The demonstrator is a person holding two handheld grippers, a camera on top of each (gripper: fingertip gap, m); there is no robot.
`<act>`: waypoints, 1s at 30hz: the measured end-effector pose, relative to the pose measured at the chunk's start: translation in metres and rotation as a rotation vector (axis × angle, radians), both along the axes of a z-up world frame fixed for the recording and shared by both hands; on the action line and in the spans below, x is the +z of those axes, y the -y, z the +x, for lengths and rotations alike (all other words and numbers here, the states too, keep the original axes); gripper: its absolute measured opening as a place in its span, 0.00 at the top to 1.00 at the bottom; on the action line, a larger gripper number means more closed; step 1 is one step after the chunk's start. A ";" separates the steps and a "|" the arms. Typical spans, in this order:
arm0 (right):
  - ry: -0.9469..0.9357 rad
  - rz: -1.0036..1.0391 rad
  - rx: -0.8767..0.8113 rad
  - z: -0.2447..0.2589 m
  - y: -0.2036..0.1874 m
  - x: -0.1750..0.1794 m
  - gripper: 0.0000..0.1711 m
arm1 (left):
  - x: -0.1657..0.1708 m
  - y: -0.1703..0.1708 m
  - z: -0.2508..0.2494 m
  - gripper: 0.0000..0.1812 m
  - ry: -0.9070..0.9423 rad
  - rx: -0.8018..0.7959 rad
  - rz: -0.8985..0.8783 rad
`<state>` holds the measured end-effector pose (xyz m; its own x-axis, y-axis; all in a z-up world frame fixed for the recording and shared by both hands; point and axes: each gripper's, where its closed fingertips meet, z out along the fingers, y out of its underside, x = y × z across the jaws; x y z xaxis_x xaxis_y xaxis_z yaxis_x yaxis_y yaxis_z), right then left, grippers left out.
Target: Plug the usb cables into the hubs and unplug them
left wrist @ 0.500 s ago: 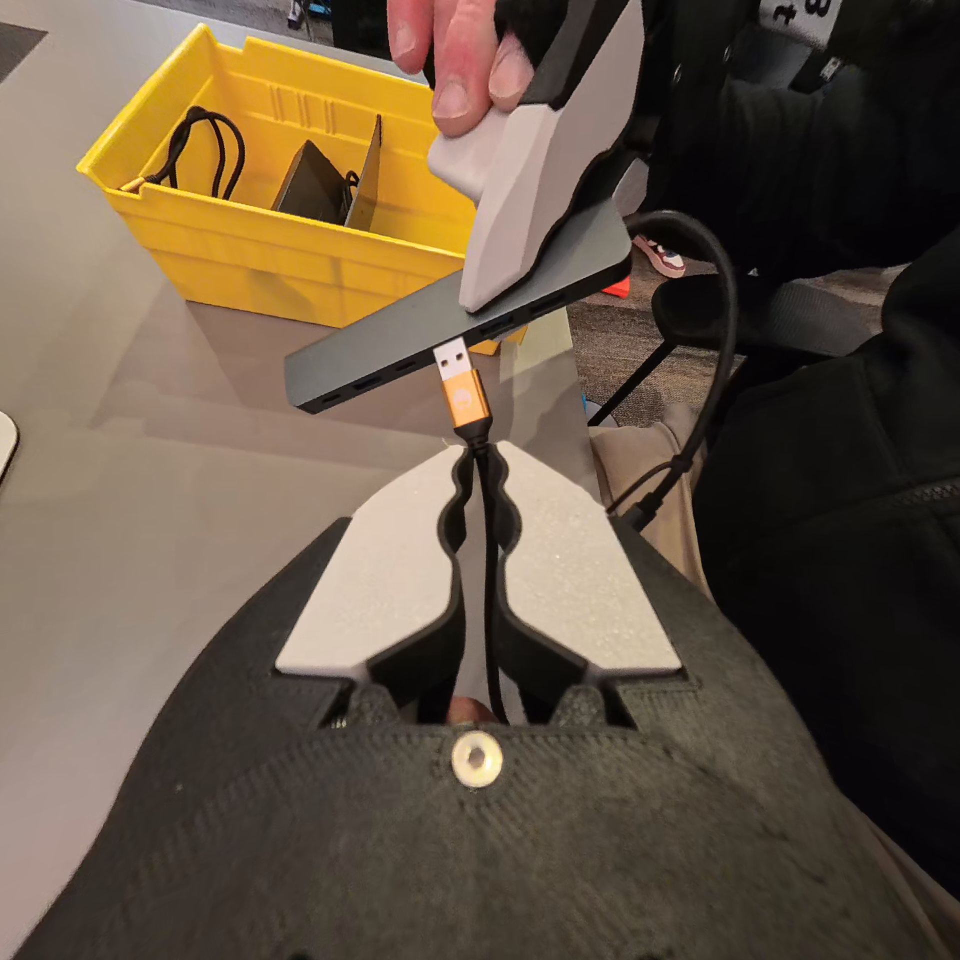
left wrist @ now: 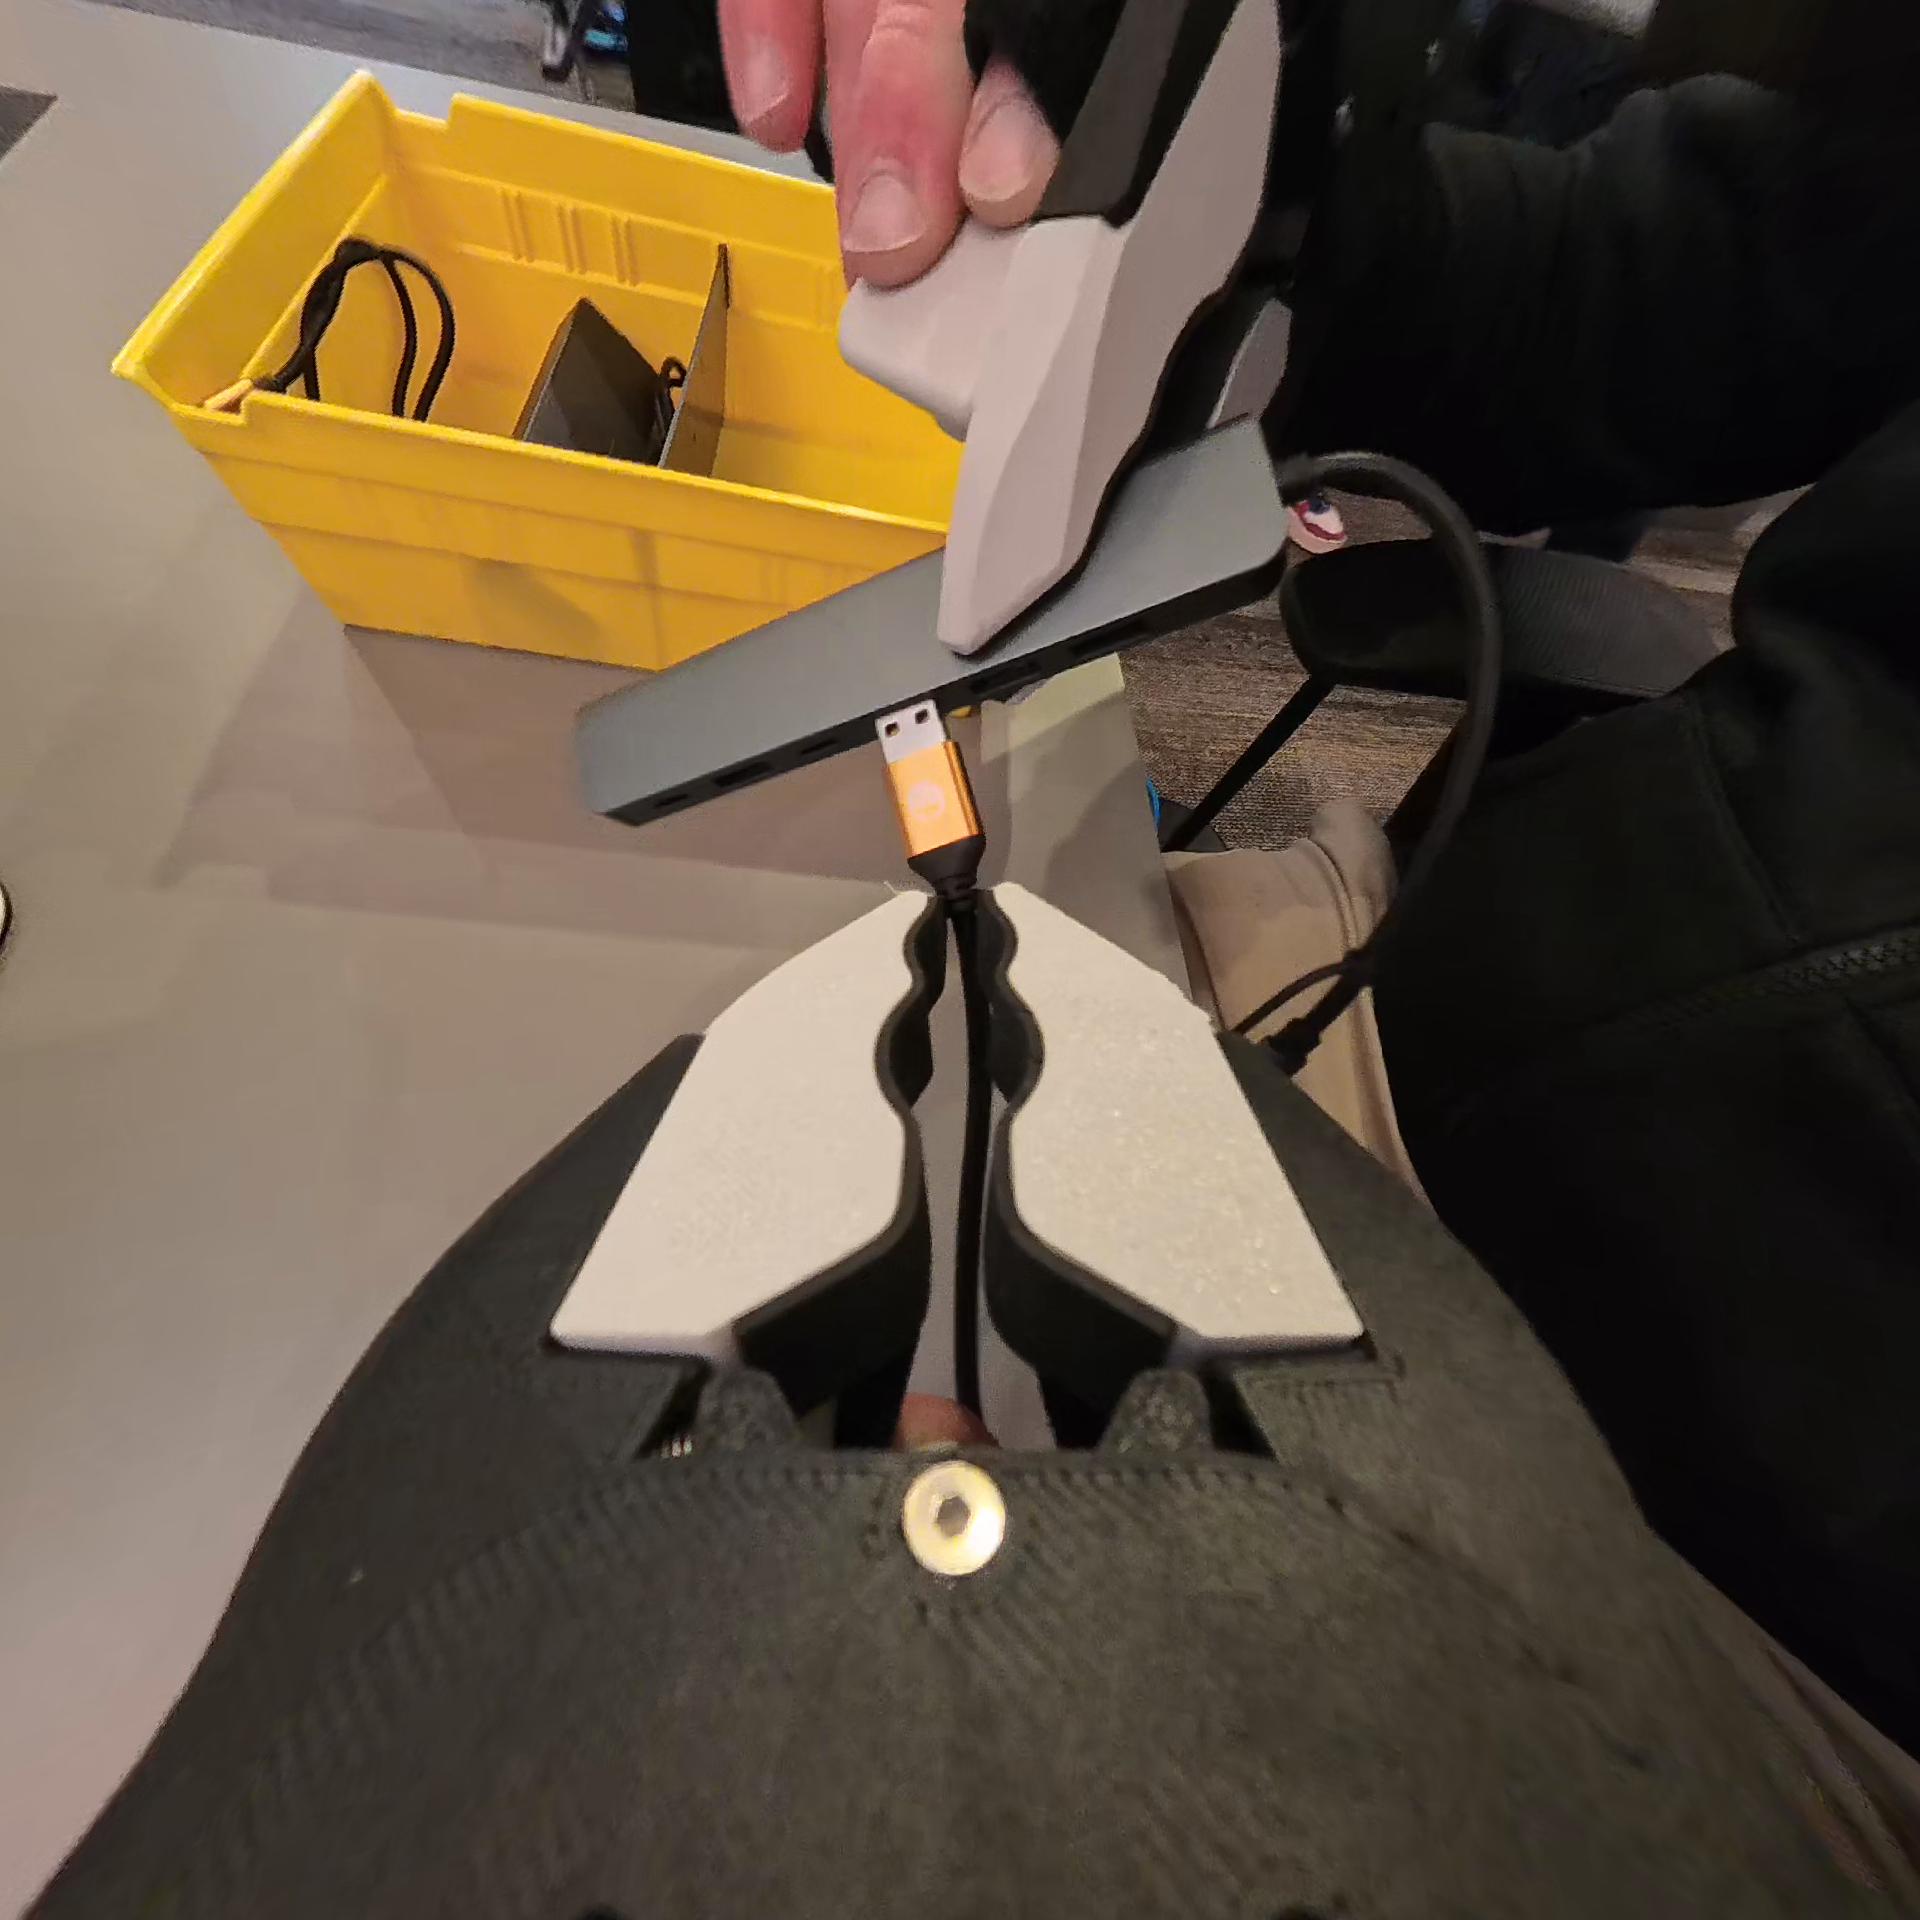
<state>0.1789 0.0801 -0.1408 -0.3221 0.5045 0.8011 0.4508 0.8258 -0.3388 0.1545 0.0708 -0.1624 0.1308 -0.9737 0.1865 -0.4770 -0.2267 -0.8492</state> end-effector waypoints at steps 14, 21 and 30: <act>0.003 -0.004 -0.115 -0.001 -0.016 -0.007 0.89 | 0.010 0.003 0.008 0.97 0.039 -0.011 0.053; -0.010 0.019 -0.168 0.000 -0.023 -0.006 0.94 | 0.014 0.002 0.009 0.97 0.065 -0.001 0.048; 0.026 0.027 -0.095 0.000 -0.012 -0.008 0.94 | 0.013 0.008 0.010 0.97 0.061 -0.038 0.028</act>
<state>0.1787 0.0918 -0.1489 -0.2945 0.5119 0.8070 0.5362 0.7875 -0.3038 0.1643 0.0633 -0.1492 0.0823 -0.9828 0.1656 -0.4318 -0.1849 -0.8828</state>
